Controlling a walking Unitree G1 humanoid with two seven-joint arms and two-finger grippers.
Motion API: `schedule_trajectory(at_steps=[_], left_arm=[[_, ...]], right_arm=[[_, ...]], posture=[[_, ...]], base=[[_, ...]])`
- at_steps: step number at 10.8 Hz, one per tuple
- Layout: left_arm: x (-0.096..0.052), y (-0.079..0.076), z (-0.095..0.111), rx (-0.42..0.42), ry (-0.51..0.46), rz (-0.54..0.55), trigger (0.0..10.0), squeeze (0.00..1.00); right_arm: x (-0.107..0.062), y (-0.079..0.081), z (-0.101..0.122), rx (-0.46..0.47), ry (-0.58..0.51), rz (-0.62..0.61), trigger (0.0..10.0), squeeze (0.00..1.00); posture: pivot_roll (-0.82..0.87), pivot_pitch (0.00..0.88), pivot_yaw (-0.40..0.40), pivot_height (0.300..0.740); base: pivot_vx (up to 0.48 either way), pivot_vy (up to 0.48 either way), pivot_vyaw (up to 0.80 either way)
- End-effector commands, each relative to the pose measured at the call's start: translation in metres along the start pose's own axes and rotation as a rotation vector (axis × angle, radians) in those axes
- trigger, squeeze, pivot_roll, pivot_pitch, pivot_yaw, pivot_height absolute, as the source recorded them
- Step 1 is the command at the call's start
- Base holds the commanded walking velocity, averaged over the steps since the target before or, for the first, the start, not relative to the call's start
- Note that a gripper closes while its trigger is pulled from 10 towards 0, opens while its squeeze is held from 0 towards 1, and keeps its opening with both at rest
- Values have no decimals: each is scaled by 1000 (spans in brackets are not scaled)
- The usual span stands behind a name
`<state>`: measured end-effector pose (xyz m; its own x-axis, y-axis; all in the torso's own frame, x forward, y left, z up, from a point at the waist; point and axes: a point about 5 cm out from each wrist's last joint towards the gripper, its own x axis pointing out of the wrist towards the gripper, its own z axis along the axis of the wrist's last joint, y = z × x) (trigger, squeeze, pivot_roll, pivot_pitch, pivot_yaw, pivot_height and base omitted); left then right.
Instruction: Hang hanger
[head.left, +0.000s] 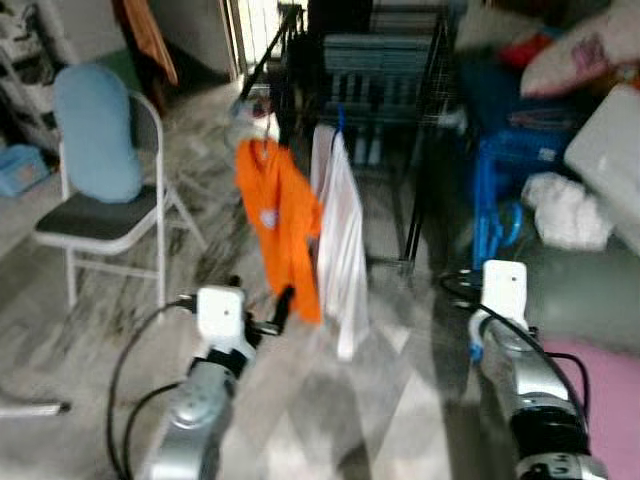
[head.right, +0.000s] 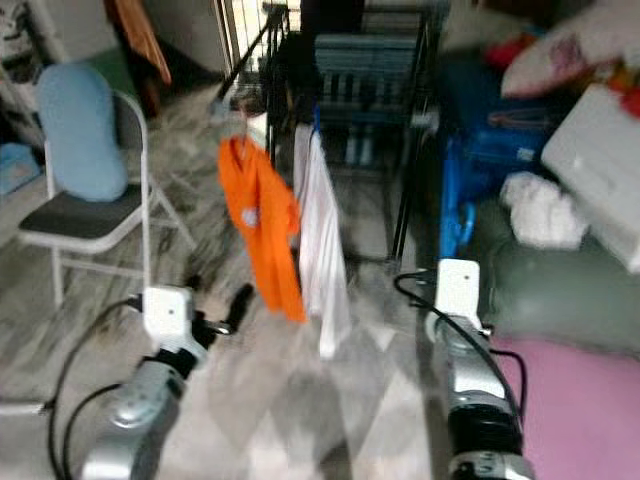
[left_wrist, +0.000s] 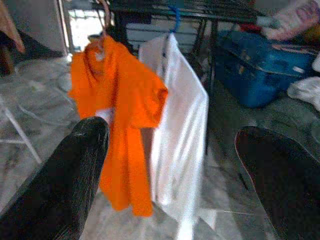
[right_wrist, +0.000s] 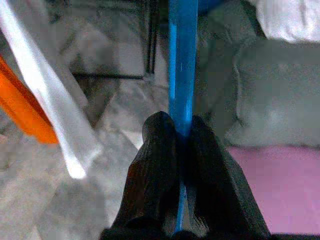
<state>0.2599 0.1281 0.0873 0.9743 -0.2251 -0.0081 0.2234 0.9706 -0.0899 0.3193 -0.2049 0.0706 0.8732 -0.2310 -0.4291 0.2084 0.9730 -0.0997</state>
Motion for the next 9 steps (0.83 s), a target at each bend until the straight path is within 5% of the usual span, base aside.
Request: schedule_trajectory(at_steps=[1,3,6,9], left_arm=[[-1,8,-1,15,13,20,10000,0],[-1,7,-2,16,17,14,10000,0],[-2,7,-2,14,25,12,10000,0],[-3,8,-5,5,48,15,10000,0]], right_arm=[[0,12,5,3,-10,41,10000,0],[0,15,4,10,-2,51,10000,0],[1,16,1,4,16,57,10000,0],[0,19,-8,0,61,78,10000,0]], posture=[[-25,0,13,740],[-23,0,14,740],[-22,0,14,740],[-21,0,14,740]], base=[[424,0,0],[426,0,0],[423,0,-700],[297,375,-340]])
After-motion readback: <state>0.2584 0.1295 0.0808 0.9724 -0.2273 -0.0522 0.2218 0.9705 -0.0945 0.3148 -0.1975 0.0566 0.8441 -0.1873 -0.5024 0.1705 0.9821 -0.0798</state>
